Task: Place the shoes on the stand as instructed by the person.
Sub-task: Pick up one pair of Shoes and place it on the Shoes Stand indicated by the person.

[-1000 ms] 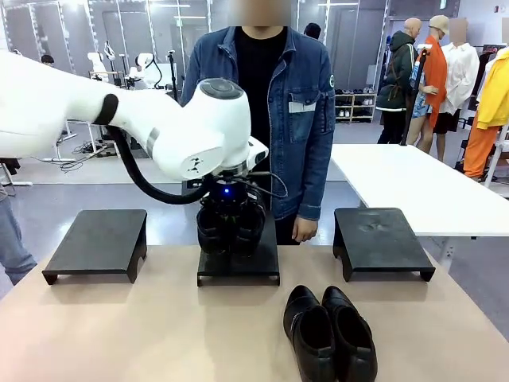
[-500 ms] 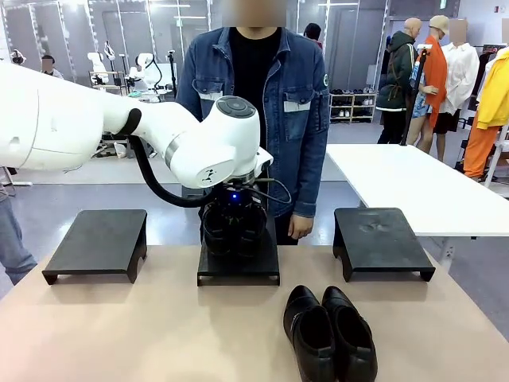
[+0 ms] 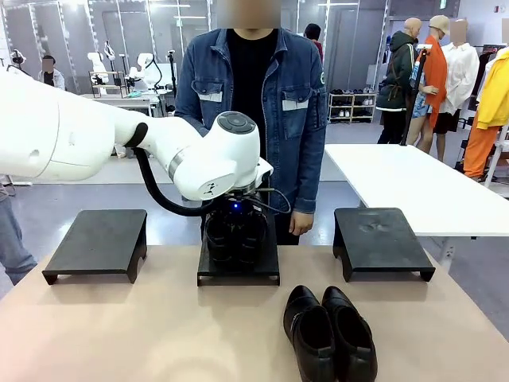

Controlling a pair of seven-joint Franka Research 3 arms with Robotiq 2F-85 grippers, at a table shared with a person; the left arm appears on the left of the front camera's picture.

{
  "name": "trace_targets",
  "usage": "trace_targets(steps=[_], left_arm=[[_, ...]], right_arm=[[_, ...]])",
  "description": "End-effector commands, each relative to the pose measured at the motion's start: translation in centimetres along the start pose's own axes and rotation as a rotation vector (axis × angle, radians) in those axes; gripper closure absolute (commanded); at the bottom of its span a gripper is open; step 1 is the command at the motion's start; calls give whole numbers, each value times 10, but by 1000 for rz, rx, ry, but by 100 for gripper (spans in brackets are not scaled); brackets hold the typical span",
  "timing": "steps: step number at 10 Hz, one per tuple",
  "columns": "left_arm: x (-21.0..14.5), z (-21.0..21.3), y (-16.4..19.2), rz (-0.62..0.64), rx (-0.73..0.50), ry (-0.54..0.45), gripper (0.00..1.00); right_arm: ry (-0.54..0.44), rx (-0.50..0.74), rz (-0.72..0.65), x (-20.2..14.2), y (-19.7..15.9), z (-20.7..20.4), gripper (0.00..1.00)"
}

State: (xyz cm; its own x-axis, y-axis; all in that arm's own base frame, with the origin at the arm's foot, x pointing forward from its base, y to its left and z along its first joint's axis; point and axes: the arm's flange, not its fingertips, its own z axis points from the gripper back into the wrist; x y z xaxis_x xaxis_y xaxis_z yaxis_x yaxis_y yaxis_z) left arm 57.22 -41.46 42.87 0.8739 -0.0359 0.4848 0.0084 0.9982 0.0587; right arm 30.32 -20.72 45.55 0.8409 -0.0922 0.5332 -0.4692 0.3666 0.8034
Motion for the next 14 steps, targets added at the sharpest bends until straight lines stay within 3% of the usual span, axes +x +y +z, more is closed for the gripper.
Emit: trace_targets(steps=[1, 4, 6, 8, 10, 14], left_arm=[[4, -1, 0, 1, -5, -53, 93], [0, -15, -2, 10, 27, -35, 93], [1, -17, -2, 8, 32, -29, 66], [1, -12, -1, 2, 33, -30, 28], [0, 0, 2, -2, 37, -20, 0], [-6, 21, 13, -19, 67, 20, 0]], right_arm=[[-5, 8, 10, 0, 1, 1, 0], [-5, 8, 10, 0, 1, 1, 0], [-5, 8, 10, 0, 1, 1, 0], [-5, 8, 10, 0, 1, 1, 0], [-5, 8, 10, 0, 1, 1, 0], [-5, 8, 10, 0, 1, 1, 0]])
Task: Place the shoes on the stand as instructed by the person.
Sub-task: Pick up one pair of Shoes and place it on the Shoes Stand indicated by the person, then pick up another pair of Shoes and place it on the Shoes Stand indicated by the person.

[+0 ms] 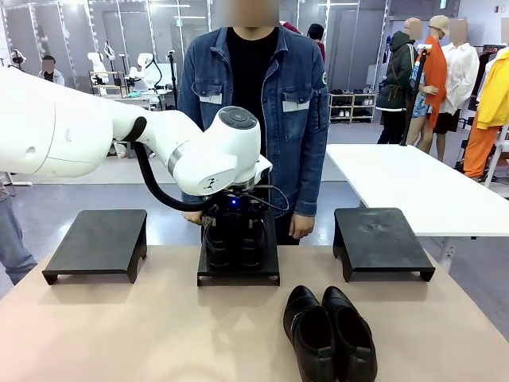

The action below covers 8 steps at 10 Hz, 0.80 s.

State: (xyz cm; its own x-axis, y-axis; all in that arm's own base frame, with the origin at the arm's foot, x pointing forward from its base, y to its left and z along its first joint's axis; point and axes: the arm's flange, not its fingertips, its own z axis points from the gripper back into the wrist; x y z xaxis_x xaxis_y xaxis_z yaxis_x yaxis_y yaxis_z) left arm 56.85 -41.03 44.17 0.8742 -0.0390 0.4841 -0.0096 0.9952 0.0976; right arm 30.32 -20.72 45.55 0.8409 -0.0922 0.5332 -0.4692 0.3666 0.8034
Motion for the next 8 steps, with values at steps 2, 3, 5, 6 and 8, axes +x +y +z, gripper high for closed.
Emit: trace_targets(steps=[2, 3, 5, 6, 8], left_arm=[[0, 0, 0, 0, 0, 0, 0], [0, 0, 0, 0, 0, 0, 0], [0, 0, 0, 0, 0, 0, 0], [0, 0, 0, 0, 0, 0, 0], [0, 0, 0, 0, 0, 0, 0]], right_arm=[[-5, 8, 10, 0, 1, 1, 0], [-5, 8, 10, 0, 1, 1, 0], [-5, 8, 10, 0, 1, 1, 0], [-5, 8, 10, 0, 1, 1, 0], [-5, 8, 10, 0, 1, 1, 0]])
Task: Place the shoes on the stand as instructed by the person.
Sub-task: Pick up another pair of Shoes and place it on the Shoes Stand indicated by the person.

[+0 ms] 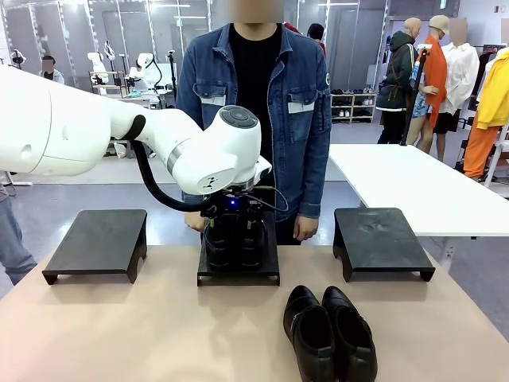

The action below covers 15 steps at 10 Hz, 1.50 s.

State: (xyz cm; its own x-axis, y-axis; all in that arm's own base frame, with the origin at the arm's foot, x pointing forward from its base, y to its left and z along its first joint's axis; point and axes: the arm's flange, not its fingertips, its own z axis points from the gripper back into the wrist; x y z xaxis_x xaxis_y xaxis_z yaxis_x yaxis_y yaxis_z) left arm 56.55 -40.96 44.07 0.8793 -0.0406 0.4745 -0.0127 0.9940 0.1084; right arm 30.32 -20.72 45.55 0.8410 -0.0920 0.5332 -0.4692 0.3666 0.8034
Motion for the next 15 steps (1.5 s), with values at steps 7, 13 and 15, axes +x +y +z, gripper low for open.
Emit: trace_targets(steps=[7, 13, 15], left_arm=[[-10, 86, 101, -23, -240, 78, 0], [-108, 121, 314, 30, -849, 92, 0], [-148, 104, 387, 119, -1038, 73, 0]], right_arm=[[-5, 8, 10, 0, 1, 1, 0], [-5, 8, 10, 0, 1, 1, 0], [-5, 8, 10, 0, 1, 1, 0]])
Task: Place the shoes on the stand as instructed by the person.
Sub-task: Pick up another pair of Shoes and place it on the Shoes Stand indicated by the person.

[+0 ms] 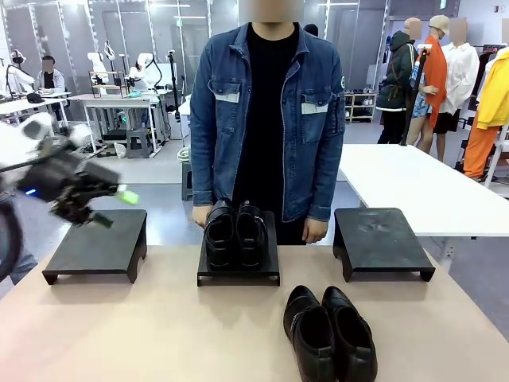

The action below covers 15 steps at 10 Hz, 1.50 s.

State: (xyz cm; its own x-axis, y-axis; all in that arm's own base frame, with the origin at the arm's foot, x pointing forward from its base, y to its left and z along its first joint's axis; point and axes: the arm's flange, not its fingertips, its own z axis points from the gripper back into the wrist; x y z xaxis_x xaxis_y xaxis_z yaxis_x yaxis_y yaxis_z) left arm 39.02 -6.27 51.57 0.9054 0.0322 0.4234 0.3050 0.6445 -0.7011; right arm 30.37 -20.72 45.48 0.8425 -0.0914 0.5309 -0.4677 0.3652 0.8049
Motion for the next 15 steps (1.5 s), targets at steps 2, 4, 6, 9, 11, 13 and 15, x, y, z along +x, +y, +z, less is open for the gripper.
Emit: trace_targets(steps=[2, 4, 6, 9, 11, 13, 15], left_arm=[[-46, 65, 80, 116, -217, 11, 0], [-82, 94, 134, 131, -305, 85, 0], [-115, 117, 170, 123, -413, 20, 0], [-136, 111, 190, 61, -410, 39, 0], [-140, 115, 192, 115, -411, 22, 0], [-140, 115, 192, 115, -411, 22, 0], [-140, 115, 192, 115, -411, 22, 0]], right_arm=[[-7, 6, 12, 0, 2, 1, 0], [-7, 6, 12, 0, 2, 1, 0], [-7, 6, 12, 0, 2, 1, 0], [-7, 6, 12, 0, 2, 1, 0], [-7, 6, 12, 0, 2, 1, 0], [-7, 6, 12, 0, 2, 1, 0], [-7, 6, 12, 0, 2, 1, 0]])
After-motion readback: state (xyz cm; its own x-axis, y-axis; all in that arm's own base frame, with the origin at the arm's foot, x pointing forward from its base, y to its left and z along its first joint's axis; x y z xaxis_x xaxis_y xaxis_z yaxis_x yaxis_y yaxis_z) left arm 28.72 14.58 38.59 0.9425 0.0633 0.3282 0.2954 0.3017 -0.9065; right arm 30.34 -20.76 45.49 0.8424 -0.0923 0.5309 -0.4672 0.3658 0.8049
